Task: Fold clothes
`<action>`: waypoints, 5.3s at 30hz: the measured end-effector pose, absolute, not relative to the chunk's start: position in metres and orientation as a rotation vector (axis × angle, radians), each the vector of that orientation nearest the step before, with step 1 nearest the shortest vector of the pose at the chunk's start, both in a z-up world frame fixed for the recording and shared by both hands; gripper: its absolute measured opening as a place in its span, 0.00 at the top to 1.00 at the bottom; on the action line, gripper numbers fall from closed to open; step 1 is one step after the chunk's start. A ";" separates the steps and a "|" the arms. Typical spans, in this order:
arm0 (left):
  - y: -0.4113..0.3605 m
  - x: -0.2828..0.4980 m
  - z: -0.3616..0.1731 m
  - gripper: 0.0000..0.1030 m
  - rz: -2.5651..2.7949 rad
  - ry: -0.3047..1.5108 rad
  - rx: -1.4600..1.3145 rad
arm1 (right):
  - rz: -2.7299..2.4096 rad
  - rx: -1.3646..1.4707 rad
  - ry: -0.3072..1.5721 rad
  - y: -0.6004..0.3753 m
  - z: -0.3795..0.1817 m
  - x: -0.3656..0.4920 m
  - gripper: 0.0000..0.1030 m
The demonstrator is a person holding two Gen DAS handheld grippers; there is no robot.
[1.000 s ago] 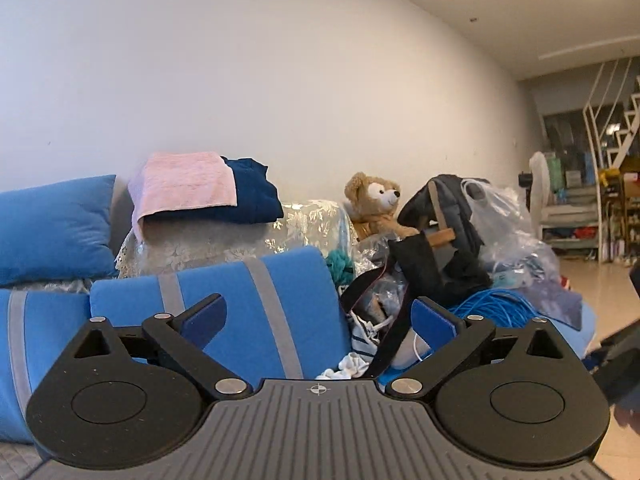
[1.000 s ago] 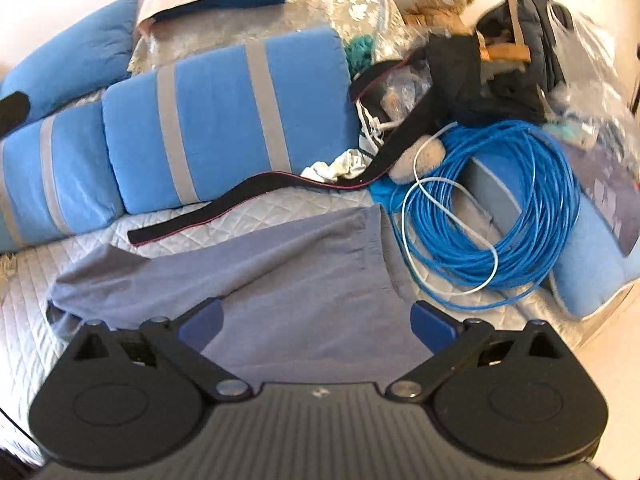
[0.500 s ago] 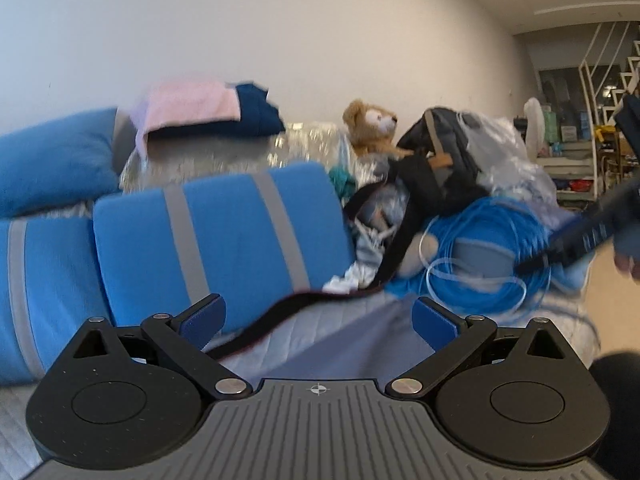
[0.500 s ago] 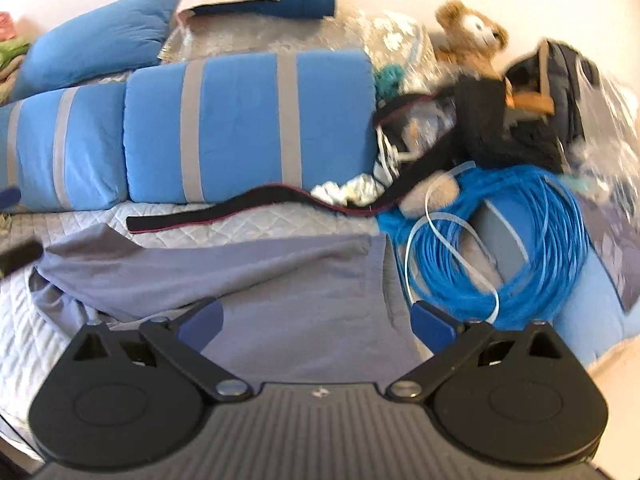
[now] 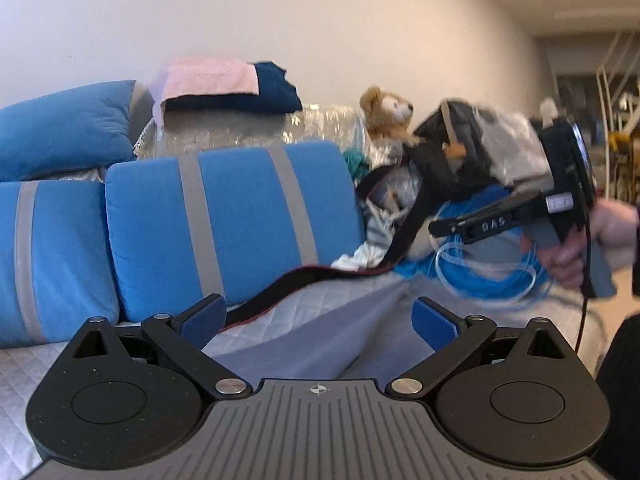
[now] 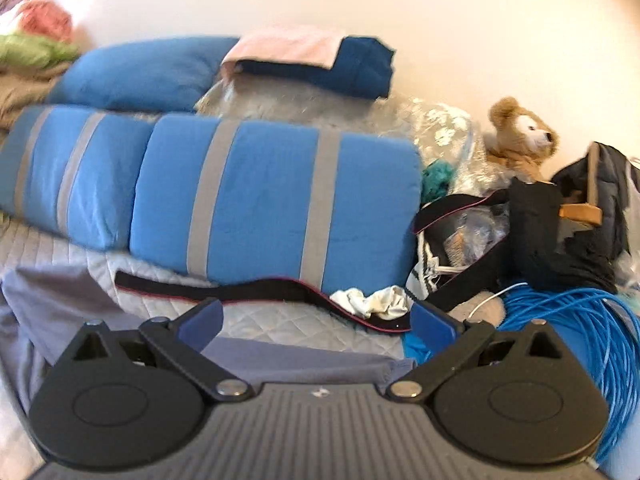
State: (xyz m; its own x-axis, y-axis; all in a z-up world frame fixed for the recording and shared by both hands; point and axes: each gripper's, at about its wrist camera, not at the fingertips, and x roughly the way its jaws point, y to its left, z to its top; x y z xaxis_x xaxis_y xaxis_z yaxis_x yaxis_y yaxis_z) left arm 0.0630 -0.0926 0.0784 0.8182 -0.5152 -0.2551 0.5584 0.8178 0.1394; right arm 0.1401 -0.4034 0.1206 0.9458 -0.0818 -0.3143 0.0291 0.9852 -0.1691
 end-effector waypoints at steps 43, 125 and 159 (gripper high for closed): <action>-0.113 0.032 -0.020 0.06 -0.693 0.266 0.920 | 0.091 -1.566 0.475 -0.450 -0.096 -0.004 0.89; -0.056 -0.005 -0.033 0.38 -0.589 0.535 1.273 | 0.175 -1.343 0.571 -0.465 -0.060 -0.014 0.31; -0.022 0.061 0.013 0.29 -0.516 0.567 0.474 | -0.024 0.141 0.685 -0.536 -0.003 0.181 0.68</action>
State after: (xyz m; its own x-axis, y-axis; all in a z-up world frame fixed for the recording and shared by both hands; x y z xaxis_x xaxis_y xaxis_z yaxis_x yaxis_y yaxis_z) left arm 0.0611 -0.0219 0.0125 0.7251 -0.3235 -0.6079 0.5747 0.7706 0.2754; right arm 0.1807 -0.5358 -0.0026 0.7743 0.0240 -0.6324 0.0691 0.9901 0.1221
